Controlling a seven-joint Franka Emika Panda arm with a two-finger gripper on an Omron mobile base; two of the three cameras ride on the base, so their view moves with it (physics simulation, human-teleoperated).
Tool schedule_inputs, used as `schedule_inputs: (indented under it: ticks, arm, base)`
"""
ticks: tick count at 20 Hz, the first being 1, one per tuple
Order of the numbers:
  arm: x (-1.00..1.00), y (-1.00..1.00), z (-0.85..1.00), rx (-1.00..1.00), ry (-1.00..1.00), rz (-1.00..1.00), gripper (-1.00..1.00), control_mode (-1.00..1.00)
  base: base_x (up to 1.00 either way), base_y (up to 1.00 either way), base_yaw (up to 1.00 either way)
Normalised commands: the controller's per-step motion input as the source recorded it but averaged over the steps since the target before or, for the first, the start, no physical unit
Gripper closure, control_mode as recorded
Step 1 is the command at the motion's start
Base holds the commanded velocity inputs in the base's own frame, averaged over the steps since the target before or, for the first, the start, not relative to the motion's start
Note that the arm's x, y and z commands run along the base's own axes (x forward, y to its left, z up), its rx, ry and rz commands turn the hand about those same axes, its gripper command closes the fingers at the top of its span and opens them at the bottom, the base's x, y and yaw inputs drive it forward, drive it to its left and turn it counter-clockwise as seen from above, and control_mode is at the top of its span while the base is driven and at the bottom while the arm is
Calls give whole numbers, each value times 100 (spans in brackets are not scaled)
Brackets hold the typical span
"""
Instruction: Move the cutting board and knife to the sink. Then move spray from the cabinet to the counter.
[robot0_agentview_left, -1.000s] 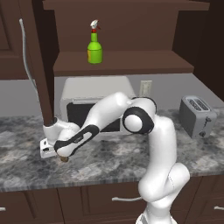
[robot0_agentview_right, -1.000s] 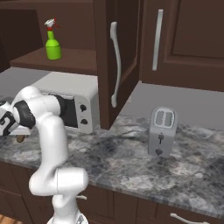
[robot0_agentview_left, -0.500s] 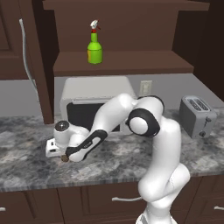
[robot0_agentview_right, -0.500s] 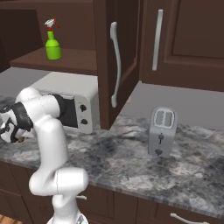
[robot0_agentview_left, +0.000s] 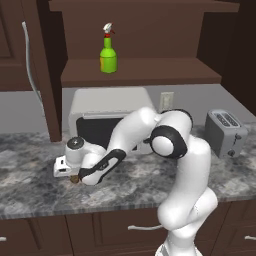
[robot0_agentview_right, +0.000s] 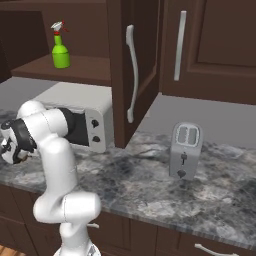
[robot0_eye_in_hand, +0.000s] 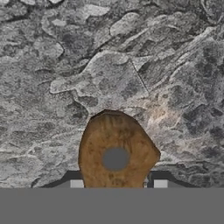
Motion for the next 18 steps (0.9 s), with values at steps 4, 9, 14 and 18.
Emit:
schedule_inputs:
  ticks: [4, 9, 14, 18]
  arm:
    - [-7, 9, 100, 0, 2, -2, 100, -100]
    - [-81, -8, 98, 0, 7, -2, 100, -100]
    - [-100, -52, 87, 0, 15, -6, 100, -100]
    - [-100, -50, 96, 0, 15, -4, 100, -100]
  base:
    - [0, 0, 0]
    - [0, 0, 0]
    - [0, 0, 0]
    - [0, 0, 0]
